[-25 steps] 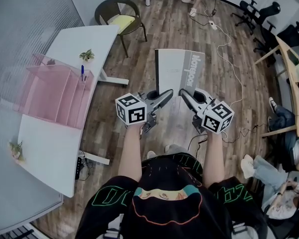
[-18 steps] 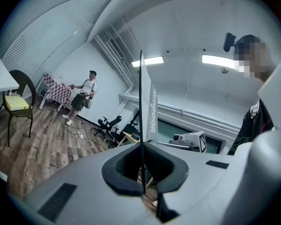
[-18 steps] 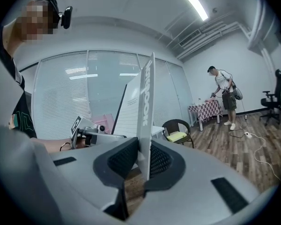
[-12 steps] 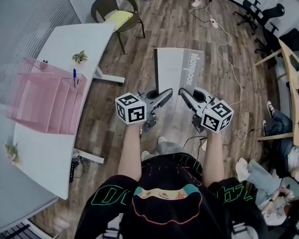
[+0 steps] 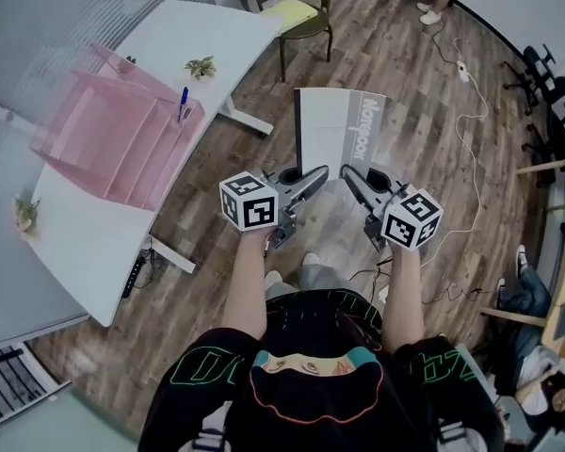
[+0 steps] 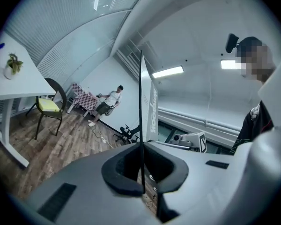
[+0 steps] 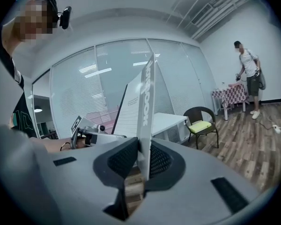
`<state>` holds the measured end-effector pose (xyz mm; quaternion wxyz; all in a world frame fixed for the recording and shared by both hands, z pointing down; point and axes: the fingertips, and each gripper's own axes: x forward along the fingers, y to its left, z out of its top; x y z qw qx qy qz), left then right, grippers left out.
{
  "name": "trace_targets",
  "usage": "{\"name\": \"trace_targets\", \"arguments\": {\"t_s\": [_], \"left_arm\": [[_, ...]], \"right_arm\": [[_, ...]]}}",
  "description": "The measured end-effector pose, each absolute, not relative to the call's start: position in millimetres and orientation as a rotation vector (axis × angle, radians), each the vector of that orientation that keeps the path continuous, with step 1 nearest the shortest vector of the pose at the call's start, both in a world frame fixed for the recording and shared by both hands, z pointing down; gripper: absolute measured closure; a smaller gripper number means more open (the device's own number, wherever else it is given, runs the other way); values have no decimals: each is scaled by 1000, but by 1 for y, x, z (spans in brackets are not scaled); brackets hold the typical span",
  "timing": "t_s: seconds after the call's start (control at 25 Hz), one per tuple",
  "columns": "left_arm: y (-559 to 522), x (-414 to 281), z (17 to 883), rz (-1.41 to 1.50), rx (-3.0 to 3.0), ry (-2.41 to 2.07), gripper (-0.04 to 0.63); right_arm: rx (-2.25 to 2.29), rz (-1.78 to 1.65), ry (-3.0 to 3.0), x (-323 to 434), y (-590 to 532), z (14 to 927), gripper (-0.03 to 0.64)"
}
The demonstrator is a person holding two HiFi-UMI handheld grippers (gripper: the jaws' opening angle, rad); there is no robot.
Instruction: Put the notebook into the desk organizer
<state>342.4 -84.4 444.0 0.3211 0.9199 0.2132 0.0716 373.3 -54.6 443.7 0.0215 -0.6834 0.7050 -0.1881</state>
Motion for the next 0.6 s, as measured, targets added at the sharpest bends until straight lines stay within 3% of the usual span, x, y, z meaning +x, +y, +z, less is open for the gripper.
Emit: {"name": "trace_targets", "arguments": {"t_s": [0.6], "left_arm": [[-179,228,473,109,2418,-29,595]], "right_arm": [[-1593,-724,2596,269,-167,476,588]]}}
